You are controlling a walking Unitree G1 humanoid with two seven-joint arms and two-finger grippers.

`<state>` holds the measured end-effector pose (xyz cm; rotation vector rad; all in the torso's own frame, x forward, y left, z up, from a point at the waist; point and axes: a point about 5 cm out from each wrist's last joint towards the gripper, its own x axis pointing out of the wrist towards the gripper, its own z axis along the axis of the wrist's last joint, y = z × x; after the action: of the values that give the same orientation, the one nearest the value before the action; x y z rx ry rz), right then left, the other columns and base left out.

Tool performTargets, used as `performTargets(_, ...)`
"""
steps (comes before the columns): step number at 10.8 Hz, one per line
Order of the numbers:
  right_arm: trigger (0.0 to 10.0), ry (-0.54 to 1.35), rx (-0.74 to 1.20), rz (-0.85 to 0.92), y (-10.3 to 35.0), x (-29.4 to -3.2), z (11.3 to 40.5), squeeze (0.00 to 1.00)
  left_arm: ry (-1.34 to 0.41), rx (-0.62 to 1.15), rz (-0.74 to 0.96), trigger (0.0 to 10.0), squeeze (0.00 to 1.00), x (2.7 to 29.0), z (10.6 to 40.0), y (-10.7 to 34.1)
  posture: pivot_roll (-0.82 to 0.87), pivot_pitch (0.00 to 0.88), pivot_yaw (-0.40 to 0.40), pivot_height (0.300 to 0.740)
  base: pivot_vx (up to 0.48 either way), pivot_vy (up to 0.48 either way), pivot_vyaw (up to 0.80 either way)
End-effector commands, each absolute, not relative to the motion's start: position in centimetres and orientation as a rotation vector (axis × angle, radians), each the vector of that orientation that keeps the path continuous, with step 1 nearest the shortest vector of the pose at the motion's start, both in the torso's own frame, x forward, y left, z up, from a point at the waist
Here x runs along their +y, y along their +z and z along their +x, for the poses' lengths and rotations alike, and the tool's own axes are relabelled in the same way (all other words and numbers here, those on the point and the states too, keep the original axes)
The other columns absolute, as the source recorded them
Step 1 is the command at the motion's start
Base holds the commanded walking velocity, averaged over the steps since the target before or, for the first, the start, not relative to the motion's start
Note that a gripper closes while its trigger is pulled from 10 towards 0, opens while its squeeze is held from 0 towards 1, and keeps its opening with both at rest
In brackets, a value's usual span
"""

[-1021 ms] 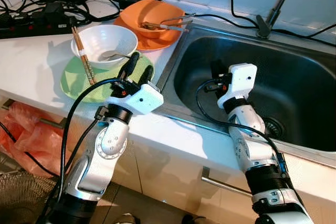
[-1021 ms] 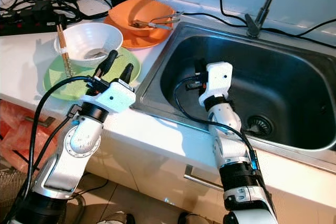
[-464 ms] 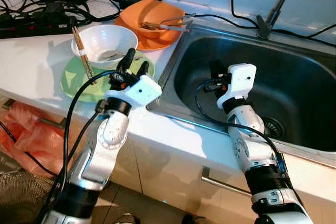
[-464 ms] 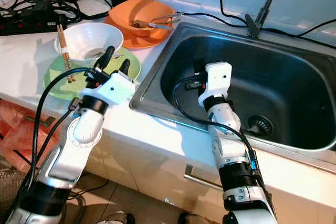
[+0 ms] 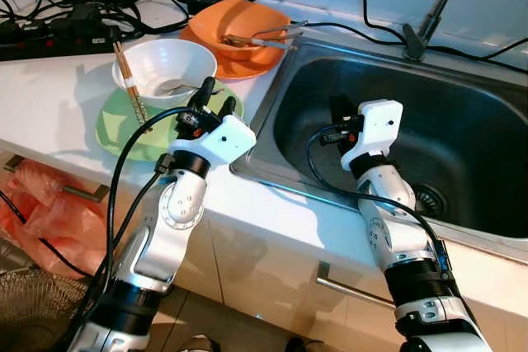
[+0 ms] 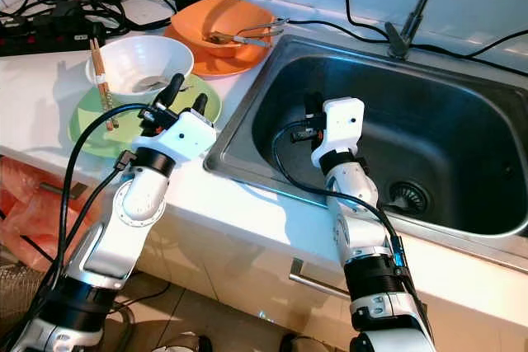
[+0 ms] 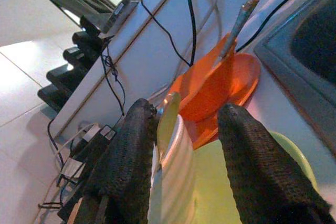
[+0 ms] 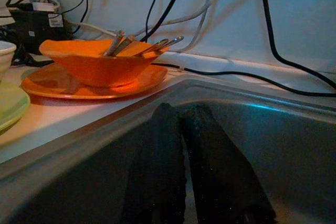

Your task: Kitchen organization

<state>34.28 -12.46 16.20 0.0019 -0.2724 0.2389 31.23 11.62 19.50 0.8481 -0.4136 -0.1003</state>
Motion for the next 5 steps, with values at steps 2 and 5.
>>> performTargets(2, 10.0, 0.233, -0.272, 0.009, 16.05, -12.69, 34.13, 0.0, -0.088, -0.429, 0.846, 10.0, 0.0, 11.34, 31.67, 19.98, 0.06, 0.086, -0.052, 0.74, 0.0, 0.0, 0.0)
performTargets(5, 10.0, 0.232, -0.269, 0.011, 15.92, -12.59, 34.01, 0.0, -0.08, -0.445, 0.853, 4.9, 0.0, 11.27, 32.06, 20.34, 0.06, 0.087, -0.05, 0.74, 0.0, 0.0, 0.0)
